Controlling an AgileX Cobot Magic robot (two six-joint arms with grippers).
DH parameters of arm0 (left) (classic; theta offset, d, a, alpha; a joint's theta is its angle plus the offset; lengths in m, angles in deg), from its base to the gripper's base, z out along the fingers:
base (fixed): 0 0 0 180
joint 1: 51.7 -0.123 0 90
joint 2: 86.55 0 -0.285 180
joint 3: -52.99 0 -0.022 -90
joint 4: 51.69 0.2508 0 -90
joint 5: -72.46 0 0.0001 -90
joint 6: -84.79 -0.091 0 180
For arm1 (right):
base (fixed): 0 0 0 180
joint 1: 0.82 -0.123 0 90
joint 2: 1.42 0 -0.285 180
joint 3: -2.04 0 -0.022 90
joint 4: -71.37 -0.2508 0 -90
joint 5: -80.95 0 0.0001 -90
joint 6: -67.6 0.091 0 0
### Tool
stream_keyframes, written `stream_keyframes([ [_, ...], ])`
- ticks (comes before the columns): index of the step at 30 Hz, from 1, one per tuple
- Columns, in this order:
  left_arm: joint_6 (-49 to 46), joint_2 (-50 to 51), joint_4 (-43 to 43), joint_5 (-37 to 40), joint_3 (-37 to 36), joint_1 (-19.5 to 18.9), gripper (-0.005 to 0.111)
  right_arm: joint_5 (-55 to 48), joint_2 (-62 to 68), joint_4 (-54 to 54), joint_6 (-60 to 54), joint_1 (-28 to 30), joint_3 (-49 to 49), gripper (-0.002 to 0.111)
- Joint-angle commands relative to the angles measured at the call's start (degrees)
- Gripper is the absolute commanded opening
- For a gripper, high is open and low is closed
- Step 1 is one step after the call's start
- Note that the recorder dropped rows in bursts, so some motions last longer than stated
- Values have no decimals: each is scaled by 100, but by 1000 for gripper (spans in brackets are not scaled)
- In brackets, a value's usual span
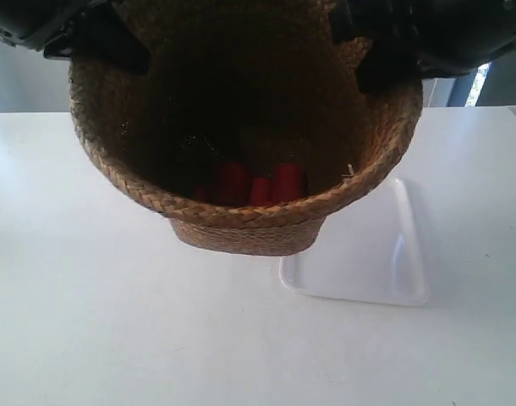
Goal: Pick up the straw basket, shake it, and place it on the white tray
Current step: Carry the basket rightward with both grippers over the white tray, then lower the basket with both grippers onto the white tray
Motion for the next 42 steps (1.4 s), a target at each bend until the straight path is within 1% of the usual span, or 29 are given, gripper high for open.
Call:
stream_keyframes([
  [1, 134, 269, -730, 19, 241, 27, 0, -336, 324, 96, -306, 290, 354, 0],
  [5, 177, 506, -932, -124, 341, 49, 0, -622, 606, 70, -463, 505, 686, 0],
  [9, 266, 791, -895, -385, 462, 284, 0, -906, 890, 58, -606, 791, 1016, 0],
  [14, 359, 1129, -867, -651, 619, 538, 0, -963, 1027, 76, -731, 1020, 1079, 0],
  [20, 446, 1545, -887, -808, 838, 552, 0, -1039, 1138, 333, -780, 1394, 1079, 0],
  [25, 450, 1908, -934, -823, 1238, 591, 0, -1004, 1284, 354, -843, 1637, 1079, 0],
  [29, 460, 2234, -958, -701, 1552, 707, 0, -995, 1411, 424, -864, 1674, 1079, 0],
  [32, 498, 2397, -947, -696, 1660, 762, 0, -995, 1434, 448, -864, 1674, 1079, 0],
  [37, 528, 2616, -960, -520, 1951, 762, 0, -955, 1449, 656, -810, 1674, 1079, 0],
  [42, 585, 2683, -907, -515, 2126, 814, 0, -944, 1459, 682, -738, 1674, 1079, 0],
])
